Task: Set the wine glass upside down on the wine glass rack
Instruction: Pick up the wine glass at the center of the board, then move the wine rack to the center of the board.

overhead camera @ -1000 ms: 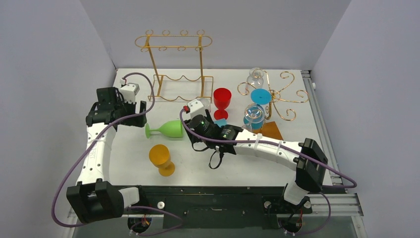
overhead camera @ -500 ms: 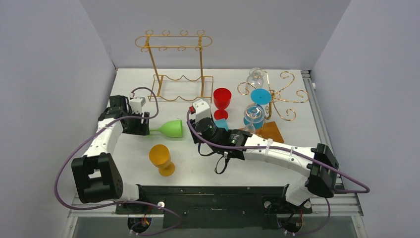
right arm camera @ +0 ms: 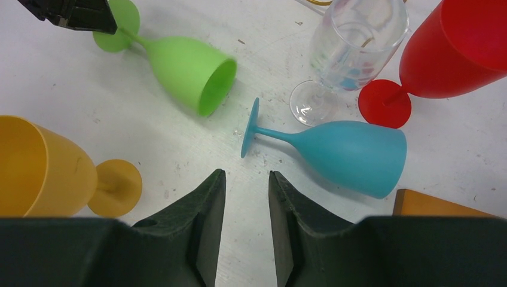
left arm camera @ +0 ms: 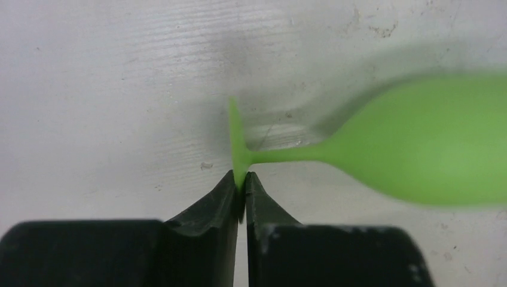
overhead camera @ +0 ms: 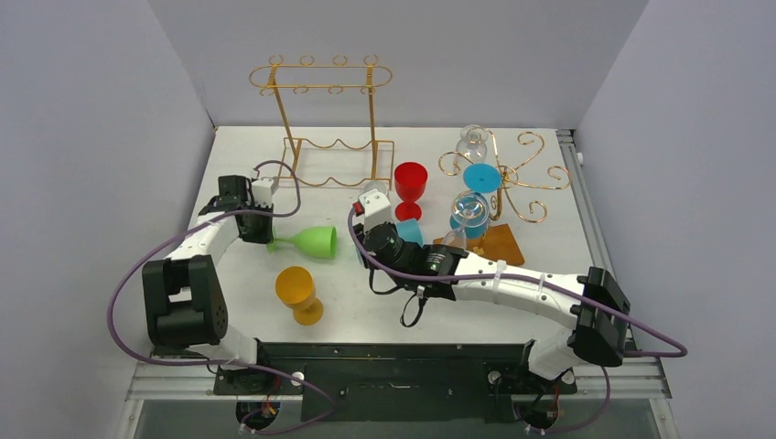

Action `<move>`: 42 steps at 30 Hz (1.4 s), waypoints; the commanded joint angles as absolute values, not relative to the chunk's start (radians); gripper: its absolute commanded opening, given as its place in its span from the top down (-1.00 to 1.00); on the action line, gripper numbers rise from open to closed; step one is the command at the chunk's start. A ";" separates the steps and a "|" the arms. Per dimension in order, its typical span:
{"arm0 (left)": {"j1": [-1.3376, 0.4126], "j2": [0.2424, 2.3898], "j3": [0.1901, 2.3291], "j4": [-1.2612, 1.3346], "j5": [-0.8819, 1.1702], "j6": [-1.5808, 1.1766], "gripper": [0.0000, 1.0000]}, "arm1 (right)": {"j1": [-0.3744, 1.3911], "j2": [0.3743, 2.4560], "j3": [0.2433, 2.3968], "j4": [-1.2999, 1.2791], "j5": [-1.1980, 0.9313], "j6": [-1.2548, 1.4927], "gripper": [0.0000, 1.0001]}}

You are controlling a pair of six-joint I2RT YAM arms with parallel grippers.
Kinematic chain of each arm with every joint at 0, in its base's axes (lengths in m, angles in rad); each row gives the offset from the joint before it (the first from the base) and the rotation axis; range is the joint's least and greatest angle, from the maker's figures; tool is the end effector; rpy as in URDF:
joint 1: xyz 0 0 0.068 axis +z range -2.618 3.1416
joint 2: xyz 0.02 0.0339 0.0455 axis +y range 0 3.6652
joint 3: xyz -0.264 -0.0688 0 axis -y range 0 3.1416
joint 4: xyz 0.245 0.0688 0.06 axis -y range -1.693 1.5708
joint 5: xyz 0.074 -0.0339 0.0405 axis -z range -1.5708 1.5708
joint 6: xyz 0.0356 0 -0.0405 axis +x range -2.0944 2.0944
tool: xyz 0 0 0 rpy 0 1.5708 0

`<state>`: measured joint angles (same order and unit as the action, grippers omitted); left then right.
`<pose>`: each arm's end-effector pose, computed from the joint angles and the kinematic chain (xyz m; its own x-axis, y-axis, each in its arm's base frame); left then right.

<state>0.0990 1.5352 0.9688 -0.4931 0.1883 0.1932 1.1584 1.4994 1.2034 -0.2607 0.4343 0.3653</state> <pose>0.3020 0.0233 0.2015 -0.8528 0.1048 -0.5115 0.1608 0.9848 -0.0663 0.1513 0.3085 0.3066 -0.4436 -0.2053 -0.8724 -0.5669 0.8182 0.0956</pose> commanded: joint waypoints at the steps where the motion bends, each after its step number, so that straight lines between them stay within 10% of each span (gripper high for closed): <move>1: 0.097 1.535 0.964 -0.390 0.156 0.193 1.00 | 1.164 1.433 1.190 -0.210 0.466 0.384 0.45; 13: 0.085 1.387 0.994 -0.396 0.145 0.202 1.00 | 1.164 1.430 1.232 -0.222 0.451 0.361 0.53; 30: 0.081 0.812 1.216 -0.428 0.735 0.795 1.00 | 1.124 1.253 1.501 -0.361 0.041 0.176 -0.33; 42: 0.076 0.624 1.096 0.057 1.233 0.754 1.00 | 1.062 1.199 1.485 -0.295 -0.325 0.228 -0.52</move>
